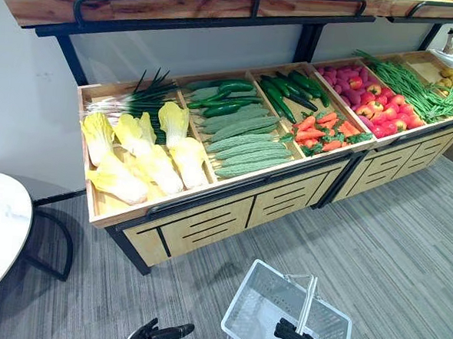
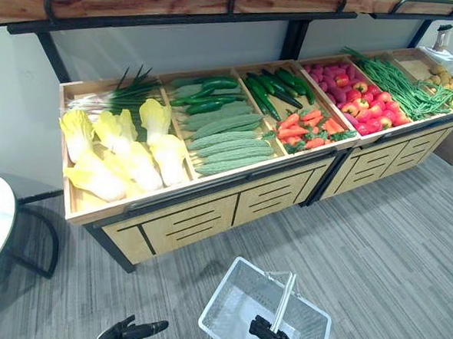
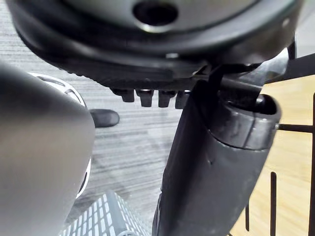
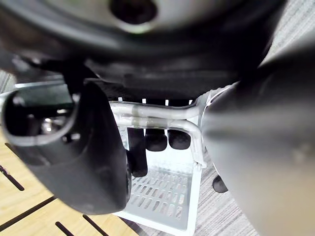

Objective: Pick vegetable in the basket

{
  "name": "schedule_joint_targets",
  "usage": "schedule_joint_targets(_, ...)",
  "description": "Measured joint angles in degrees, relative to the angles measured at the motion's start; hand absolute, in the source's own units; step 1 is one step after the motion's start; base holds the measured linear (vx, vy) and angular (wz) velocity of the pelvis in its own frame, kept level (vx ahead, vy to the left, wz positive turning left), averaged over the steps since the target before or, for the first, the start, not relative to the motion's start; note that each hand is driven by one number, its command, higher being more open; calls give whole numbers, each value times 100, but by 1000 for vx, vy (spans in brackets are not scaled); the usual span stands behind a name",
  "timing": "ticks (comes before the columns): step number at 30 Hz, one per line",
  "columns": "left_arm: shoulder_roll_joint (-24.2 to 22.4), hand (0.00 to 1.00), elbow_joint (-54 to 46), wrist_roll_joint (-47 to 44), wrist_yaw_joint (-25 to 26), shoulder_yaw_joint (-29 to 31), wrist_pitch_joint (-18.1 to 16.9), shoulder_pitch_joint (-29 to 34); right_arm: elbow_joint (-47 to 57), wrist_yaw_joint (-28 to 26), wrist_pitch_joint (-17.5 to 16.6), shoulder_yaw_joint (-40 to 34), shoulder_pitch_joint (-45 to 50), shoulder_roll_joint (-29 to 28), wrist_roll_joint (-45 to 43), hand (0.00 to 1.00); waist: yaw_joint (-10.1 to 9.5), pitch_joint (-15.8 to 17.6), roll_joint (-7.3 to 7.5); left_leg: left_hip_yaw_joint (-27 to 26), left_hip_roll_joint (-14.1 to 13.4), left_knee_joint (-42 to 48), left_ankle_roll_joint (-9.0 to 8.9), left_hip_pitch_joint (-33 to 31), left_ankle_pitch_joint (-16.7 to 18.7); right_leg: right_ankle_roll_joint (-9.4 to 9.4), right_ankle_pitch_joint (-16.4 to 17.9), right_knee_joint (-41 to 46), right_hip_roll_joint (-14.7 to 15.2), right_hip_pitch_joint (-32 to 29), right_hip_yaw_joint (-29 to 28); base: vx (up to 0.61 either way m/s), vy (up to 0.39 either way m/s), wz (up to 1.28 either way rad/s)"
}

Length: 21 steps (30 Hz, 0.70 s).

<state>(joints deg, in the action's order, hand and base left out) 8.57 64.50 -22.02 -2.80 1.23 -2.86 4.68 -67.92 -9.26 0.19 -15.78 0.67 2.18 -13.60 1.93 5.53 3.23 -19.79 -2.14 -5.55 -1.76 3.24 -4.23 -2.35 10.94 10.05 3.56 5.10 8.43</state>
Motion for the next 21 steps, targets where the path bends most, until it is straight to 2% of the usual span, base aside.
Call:
schedule_joint_targets(5, -97, 100, -6, -11, -17, 206, 40, 12, 23, 11, 52, -97, -3, -8, 3, 0, -12, 31, -48, -107, -163, -6, -15, 74, 13, 32, -178, 104, -130, 10, -65, -37, -7, -9)
schedule_joint_targets(7, -111, 100, -19, -84, -19, 256, 32, 25, 78, 11, 63, -94, 20, -24, 6, 0, -14, 43, -63, -201, -269, -7, -88, 105, 92, 51, -280, 101, -214, -1, -100, -66, -3, -21)
schedule_joint_targets(10, -126, 100, -36, -124, -25, 257, -56, 44, 146, 11, 76, -87, 40, -33, 11, 0, -15, 80, -61, -512, -384, -7, -62, 178, 144, 51, -383, 100, -263, -6, -107, -54, 9, -18)
schedule_joint_targets(16, -123, 100, -77, -250, -130, 248, -216, 65, 239, 35, 86, -66, 81, -60, 1, 0, -40, 121, -6, -613, -387, -6, -53, 150, 151, 9, -462, 64, -226, -20, 120, -22, 20, 0)
schedule_joint_targets(18, -131, 100, -79, -248, -138, 226, -213, 43, 273, 58, 96, -66, 44, -32, -5, 0, -41, 182, -33, -597, -394, -5, -13, 168, 217, -23, -442, 572, -155, -222, 395, -10, 36, 16)
schedule_joint_targets(20, -70, 100, -76, -221, -171, 127, -211, -50, 495, 64, 53, -76, 3, 45, -50, 0, -29, 349, 14, -536, -356, 2, 40, 288, 319, -127, -466, 2353, 166, -939, 552, -33, 87, 28)
schedule_joint_targets(21, -31, 100, -55, -190, -172, 102, -190, -73, 557, 65, 22, -96, 4, 67, -109, 0, -29, 416, -16, -456, -338, 3, 52, 370, 314, -251, -377, 2769, 263, -1152, 546, -29, 68, 56)
